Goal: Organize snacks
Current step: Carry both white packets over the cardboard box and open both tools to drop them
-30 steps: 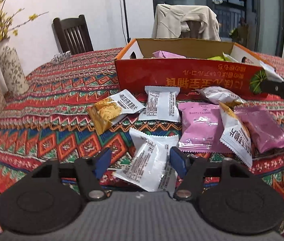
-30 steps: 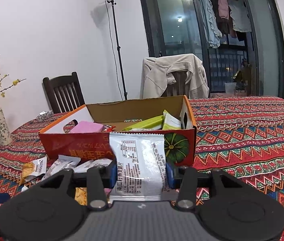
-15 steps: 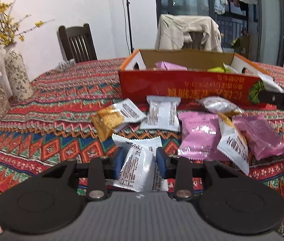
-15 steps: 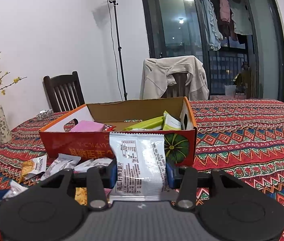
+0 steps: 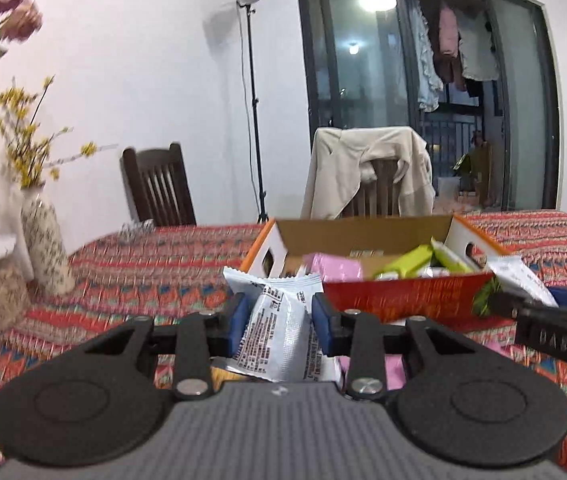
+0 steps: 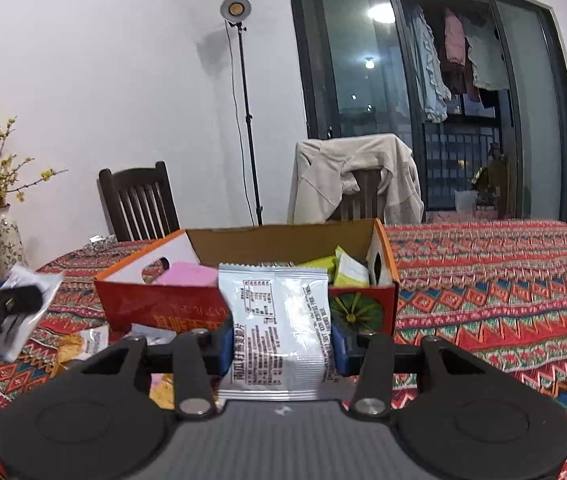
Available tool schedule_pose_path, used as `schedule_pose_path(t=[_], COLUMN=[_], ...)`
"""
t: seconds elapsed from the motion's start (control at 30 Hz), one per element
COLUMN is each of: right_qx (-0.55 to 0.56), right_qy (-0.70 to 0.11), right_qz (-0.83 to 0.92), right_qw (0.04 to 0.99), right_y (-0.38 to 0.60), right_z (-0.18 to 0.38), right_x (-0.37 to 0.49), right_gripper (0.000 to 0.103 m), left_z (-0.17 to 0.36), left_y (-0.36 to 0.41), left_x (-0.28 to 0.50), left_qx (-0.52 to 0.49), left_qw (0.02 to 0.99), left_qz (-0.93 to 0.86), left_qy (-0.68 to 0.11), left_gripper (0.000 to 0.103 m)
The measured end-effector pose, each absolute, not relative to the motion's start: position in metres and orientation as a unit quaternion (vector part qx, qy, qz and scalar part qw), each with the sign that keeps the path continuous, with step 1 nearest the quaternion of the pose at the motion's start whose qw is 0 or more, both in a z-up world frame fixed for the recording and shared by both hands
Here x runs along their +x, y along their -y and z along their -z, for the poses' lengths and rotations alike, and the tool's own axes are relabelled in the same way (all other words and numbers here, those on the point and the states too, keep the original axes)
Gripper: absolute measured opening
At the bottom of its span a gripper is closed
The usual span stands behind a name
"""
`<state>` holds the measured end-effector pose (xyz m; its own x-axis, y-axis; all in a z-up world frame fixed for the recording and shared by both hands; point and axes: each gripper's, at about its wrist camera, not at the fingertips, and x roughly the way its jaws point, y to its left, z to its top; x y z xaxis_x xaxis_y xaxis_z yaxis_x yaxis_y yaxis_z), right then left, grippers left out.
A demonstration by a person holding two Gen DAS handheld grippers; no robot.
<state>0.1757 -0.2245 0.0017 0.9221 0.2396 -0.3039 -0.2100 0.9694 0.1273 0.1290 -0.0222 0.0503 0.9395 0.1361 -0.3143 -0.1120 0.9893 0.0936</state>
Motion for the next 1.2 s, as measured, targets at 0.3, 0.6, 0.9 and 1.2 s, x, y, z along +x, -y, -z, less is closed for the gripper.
schedule_pose_path(t=[0.3,0.6,0.9,1.2], right_qx=[0.015,0.041,0.066,0.04], right_qy=[-0.119,-0.096,-0.087,-0.143], right_qz=[-0.101,-0.079,-0.071,-0.072], right_qw=[0.988,0.991,0.992,0.986], right_y=[0.221,0.224,0.226,0.218], right_z=[-0.055,-0.097,-0.078,-0.043], right_x=[0.184,0.244,0.298,0.326], right_gripper=[0.044,0.044,0.044,0.044], left_z=[-0.087,-0.12,-0.098,-0.063], left_y=[0.033,0.044,0.036,0.023], left_x=[0.172,0.233,0.289,0.308], left_qx=[0.017,-0.015,-0.047,-0.029], left_qw=[0.99,0.993,0.988,0.984], left_qz=[-0.037,-0.036,-0.077,-0.087], left_qy=[-0.136,-0.113,-0.126,-0.152], left_gripper=[0.036,0.036,0.036,0.036])
